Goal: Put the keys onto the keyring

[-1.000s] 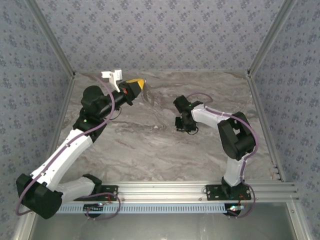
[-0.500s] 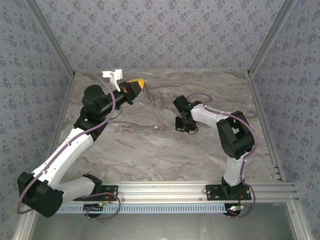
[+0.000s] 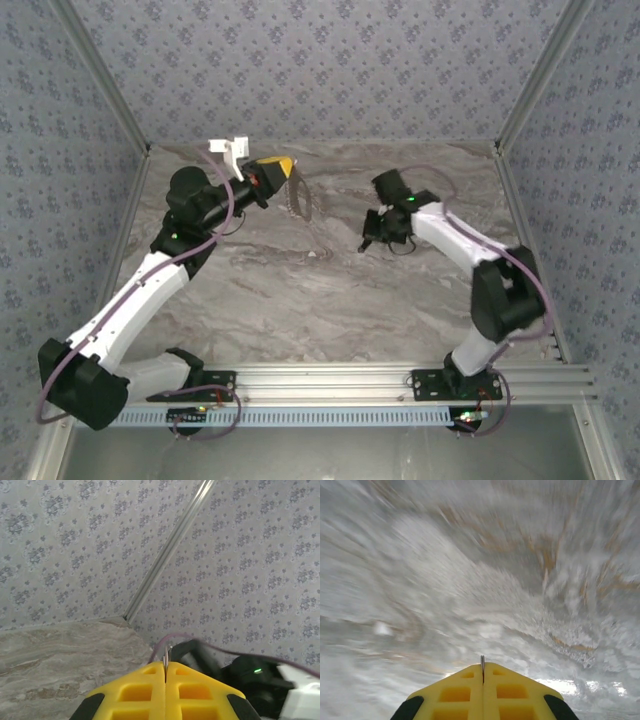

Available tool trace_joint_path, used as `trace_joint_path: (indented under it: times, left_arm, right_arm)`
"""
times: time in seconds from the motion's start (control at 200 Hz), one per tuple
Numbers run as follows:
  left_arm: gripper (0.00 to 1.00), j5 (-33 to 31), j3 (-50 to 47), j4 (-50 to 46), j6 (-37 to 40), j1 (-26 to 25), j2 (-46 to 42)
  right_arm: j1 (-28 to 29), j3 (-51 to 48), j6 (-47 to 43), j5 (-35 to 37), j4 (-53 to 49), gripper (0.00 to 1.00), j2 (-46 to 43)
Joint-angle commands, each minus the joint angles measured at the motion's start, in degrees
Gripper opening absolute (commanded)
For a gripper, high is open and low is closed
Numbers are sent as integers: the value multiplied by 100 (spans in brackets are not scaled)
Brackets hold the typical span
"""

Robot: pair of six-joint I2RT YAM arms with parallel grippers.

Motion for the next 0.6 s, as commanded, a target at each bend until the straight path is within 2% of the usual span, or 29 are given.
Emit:
trace_joint_path:
  times: [0.0,0.225,0.405,0.595]
  left_arm:
    - [0,434,482,350,126,46,100]
    - [0,965,1105,552,127,41,469]
    - [0,1345,1618,649,135,0,793]
    - [0,1888,2250,593,31,-54,1156]
  right_arm:
    - [-338,149,-109,-795,404,0,-753]
    - [-927,331,260,-2340,1839,0,-1684]
    - [-1371,299,1498,-3421,3641,0,-1990]
    - [-1557,437,2710,-4125,5365,0,-1958]
